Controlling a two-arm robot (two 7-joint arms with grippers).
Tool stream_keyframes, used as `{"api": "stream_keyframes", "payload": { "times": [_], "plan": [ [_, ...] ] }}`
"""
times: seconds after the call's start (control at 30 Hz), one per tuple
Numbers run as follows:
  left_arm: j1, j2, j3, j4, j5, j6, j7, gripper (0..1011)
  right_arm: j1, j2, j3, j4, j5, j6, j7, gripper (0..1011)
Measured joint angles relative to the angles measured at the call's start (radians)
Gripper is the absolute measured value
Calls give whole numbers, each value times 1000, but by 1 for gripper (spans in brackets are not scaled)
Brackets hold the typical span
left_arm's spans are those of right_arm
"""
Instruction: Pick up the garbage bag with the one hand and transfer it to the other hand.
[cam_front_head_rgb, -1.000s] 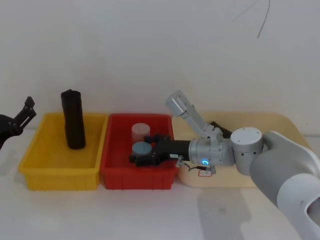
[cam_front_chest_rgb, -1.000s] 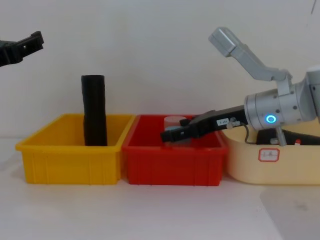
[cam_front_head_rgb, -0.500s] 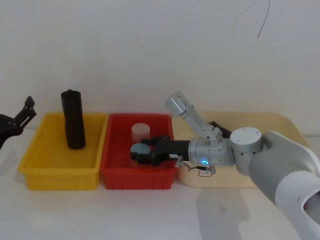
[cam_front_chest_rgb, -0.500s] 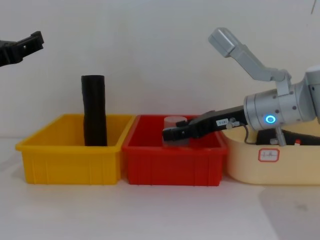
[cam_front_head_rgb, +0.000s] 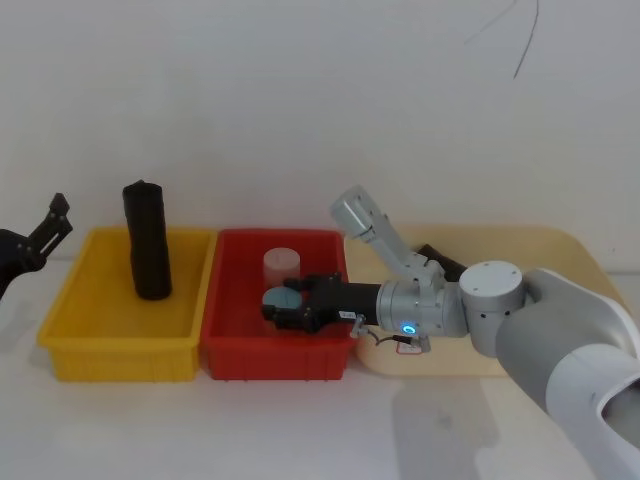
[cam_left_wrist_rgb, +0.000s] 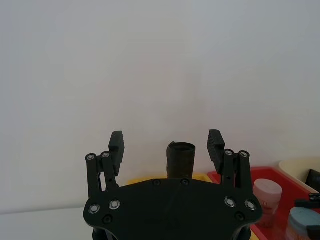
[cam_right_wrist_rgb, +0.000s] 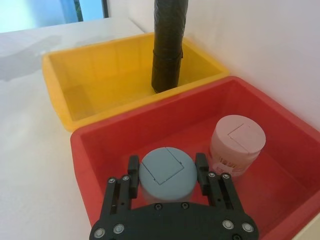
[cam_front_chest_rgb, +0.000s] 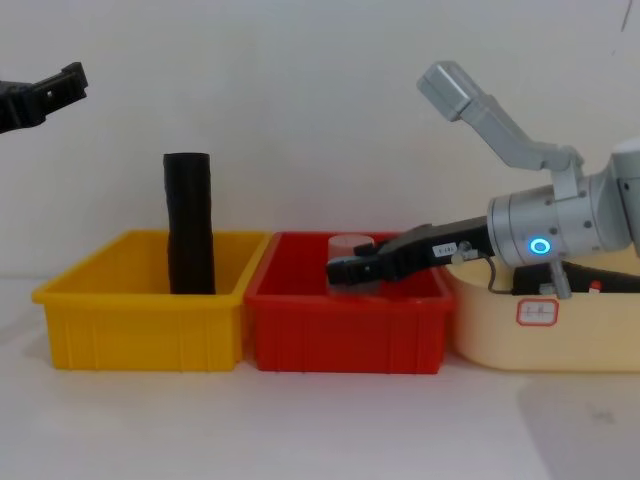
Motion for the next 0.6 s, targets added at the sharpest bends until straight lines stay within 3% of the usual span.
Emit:
{"api": "stream_keyframes", "payload": {
  "times": [0.6],
  "plan": [
    [0,0,0,0,0,0,0,1000,5,-10,25,30,-29,-30,-22,658]
  ]
}}
